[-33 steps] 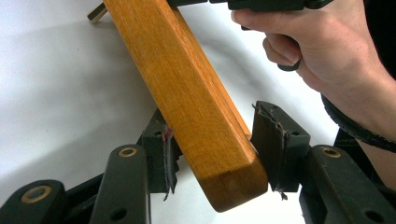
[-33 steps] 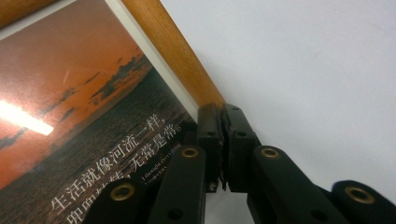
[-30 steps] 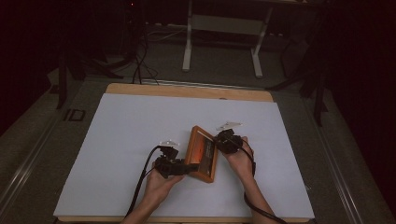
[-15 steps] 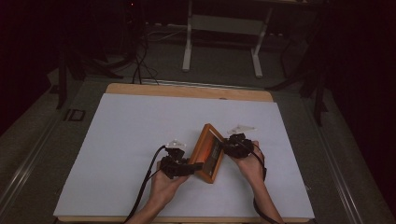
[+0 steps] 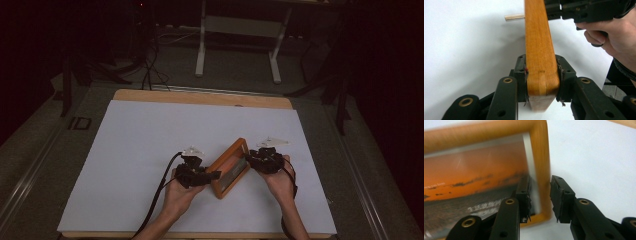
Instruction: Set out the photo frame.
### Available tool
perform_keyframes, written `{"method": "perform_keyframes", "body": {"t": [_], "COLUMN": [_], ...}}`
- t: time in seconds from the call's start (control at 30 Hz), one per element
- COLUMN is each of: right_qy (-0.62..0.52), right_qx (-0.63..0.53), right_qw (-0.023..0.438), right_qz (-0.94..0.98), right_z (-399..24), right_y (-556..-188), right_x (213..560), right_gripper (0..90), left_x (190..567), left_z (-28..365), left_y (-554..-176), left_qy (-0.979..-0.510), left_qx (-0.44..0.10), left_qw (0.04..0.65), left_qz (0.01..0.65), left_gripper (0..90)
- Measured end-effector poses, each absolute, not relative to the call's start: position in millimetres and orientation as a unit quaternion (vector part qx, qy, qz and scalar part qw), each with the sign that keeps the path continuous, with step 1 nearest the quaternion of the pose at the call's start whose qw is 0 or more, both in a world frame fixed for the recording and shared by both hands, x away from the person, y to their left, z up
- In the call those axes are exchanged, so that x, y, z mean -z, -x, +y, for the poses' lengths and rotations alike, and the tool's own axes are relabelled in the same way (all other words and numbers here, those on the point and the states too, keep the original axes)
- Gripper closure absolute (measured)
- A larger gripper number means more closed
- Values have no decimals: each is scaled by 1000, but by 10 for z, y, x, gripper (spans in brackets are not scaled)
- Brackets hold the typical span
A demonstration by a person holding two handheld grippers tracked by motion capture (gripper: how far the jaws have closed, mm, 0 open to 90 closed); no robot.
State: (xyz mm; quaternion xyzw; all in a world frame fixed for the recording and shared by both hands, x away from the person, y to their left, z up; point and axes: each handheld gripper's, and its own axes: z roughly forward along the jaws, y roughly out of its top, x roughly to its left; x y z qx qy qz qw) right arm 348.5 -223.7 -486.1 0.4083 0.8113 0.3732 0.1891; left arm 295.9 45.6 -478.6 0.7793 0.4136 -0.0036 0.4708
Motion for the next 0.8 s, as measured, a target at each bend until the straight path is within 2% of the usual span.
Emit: {"method": "perform_keyframes", "body": {"t": [0.2, 0.47, 0.8], "right_qy": [-396, -355, -310], "right_qx": [-385, -400, -424], "right_qw": [185, 184, 159], "right_qz": [813, 824, 836], "right_z": [-2257, -2124, -1925], "right_y": [-3411, -3339, -3327], "right_x": [4814, 4692, 4539], "right_gripper": [677, 650, 611], "left_x": [4647, 4502, 4230], "left_z": [604, 914, 1155], "left_y": [-2966, -3025, -3089], "left_qy": [-804, -809, -823], "left_qx": [-25, -40, -68], "left_qw": [466, 472, 462], "left_qz": [369, 348, 323], "left_gripper": [692, 691, 690]}}
